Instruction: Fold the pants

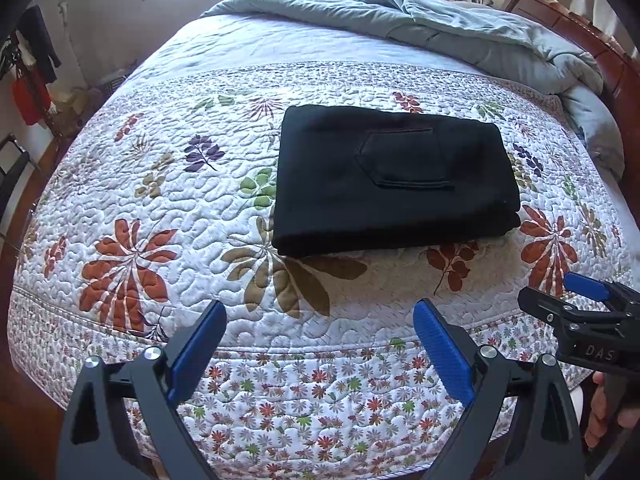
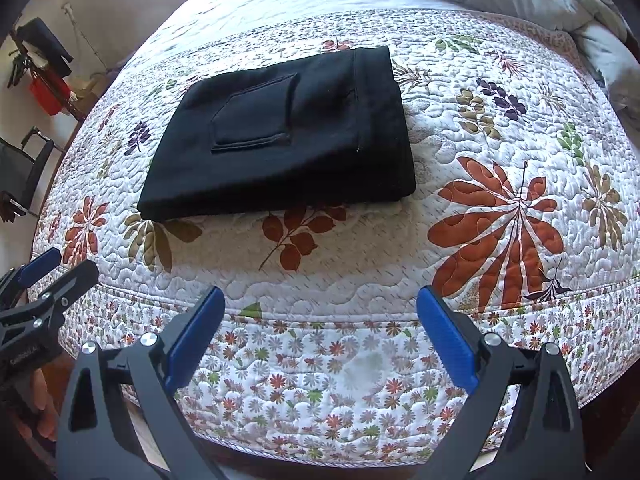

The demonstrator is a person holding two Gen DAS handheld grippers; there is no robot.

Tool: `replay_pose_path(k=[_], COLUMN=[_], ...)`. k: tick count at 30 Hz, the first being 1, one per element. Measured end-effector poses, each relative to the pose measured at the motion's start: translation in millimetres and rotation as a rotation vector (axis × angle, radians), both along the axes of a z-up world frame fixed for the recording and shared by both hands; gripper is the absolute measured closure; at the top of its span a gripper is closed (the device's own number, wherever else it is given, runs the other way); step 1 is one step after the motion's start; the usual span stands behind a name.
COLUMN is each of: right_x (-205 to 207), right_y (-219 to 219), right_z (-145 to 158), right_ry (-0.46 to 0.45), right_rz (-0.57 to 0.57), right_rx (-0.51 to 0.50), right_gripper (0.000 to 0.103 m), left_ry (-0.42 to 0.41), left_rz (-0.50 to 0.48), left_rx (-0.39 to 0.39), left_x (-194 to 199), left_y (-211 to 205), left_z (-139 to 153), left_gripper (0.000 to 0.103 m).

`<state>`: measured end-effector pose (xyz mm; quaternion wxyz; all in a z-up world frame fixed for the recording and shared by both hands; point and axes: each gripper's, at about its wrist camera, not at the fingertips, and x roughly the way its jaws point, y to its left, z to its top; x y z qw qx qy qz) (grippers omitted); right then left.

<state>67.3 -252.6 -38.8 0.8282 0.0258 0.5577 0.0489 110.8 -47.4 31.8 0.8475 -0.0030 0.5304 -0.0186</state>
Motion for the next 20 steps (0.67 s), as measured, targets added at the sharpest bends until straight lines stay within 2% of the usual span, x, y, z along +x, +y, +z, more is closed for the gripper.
replay_pose_path(k=[16, 20], right_x=[0.2, 0.8], right_y=[-0.3, -0.9], right_z=[-8.2, -6.1], right_ry=[0.024, 0.020], right_rz=[-0.005, -0.002], right_rx=[-0.020, -0.020], right_gripper=[0.006, 0.006], left_ry=[-0.008, -0.019], left_rz=[0.002, 0.005], left_rx=[-0.044, -0.031], left_x=[-0.6, -1.8], left_y=[-1.2, -1.0], left_z=[3.7, 6.5], left_gripper=[0.008, 0.008])
